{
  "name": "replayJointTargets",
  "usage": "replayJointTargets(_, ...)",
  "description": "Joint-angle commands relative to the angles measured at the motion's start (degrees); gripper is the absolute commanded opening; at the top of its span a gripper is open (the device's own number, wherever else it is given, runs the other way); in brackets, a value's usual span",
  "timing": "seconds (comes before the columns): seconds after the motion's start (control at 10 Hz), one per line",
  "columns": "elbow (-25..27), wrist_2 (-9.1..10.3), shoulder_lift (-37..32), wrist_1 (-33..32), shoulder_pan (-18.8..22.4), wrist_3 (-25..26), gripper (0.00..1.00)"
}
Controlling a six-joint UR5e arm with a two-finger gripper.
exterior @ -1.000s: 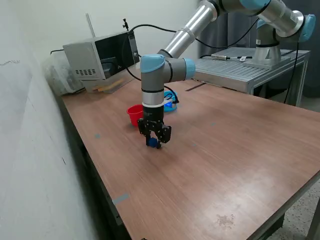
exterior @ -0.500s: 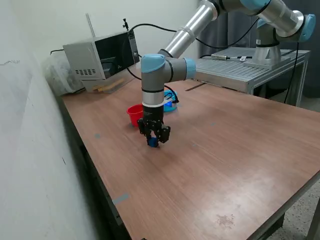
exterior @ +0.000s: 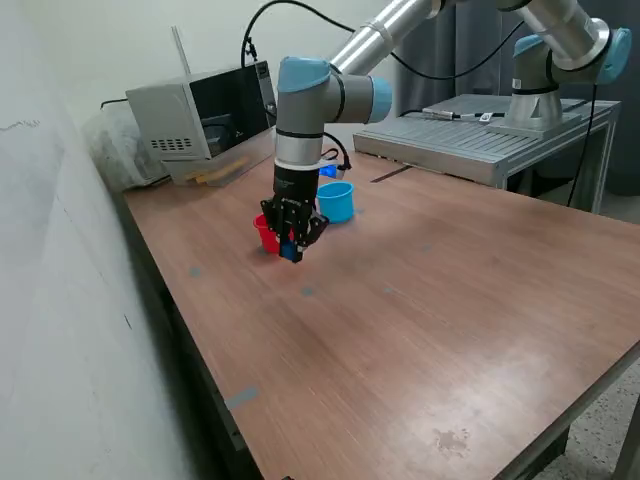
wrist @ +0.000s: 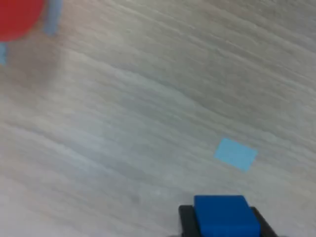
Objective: Place red objects in the red bin, and blue objects in the blue bin.
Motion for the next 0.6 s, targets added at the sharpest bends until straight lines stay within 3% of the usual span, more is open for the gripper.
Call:
replayJointTargets(0.0, 5.8, -1.95, -5.7, 0.0, 0.0, 0.1, 0.0)
replayJointTargets(0.3, 16.5, -5.38, -13.8, -0.1, -6.1, 2.0, 0.0)
replayJointTargets(0.5, 22.4, -5.39, -20.2, -0.2, -9.4, 2.1, 0.0)
